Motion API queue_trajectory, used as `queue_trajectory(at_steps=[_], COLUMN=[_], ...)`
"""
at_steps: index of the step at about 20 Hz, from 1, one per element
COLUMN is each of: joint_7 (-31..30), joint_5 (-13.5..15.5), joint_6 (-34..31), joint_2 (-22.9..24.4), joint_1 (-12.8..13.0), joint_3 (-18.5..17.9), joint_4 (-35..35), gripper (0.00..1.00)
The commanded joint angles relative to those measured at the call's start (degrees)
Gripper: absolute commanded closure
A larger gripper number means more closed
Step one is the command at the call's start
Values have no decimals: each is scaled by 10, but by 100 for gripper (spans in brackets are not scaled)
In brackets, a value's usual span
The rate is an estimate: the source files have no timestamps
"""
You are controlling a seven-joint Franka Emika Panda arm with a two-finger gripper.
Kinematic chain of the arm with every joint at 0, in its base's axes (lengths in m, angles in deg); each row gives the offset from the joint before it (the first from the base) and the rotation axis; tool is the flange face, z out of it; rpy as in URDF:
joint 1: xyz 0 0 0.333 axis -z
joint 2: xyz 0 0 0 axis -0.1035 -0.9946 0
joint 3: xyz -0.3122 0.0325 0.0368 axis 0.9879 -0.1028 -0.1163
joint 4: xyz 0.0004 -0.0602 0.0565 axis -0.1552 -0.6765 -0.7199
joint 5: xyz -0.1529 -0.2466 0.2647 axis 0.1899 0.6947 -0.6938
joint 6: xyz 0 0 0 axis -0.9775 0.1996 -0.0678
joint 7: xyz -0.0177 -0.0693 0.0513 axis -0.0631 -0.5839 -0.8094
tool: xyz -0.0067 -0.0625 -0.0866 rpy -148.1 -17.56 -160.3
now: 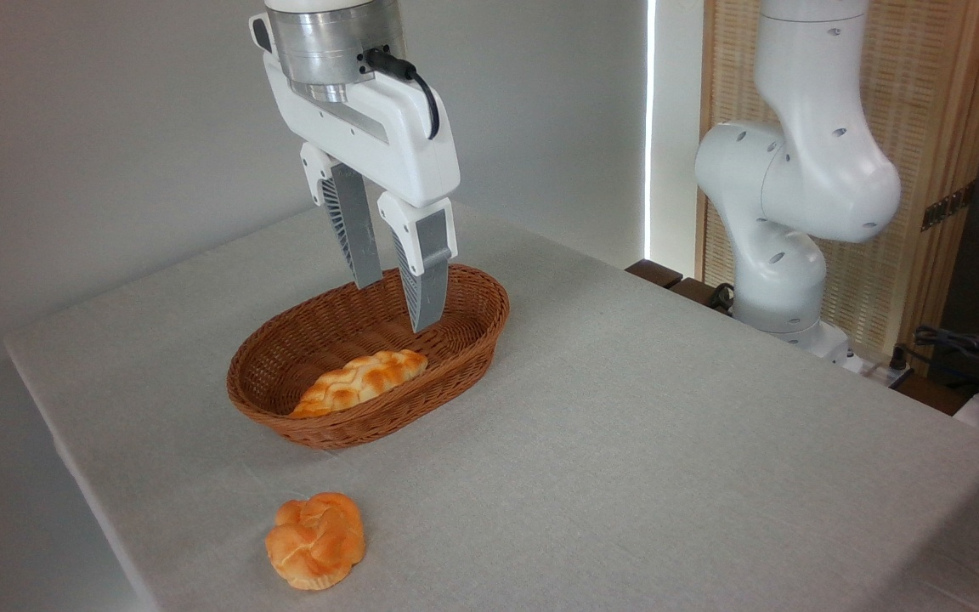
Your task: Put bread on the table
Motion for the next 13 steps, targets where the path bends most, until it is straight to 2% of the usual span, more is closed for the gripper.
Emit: queue_trajectory(at_steps=[1,13], joint_7=[6,10], joint_5=[-24,-24], joint_6=[-9,-4], joint_2=[1,-3], joint_1=[17,17], joint_3=[-17,-24], joint_4=[4,8], gripper=[0,0])
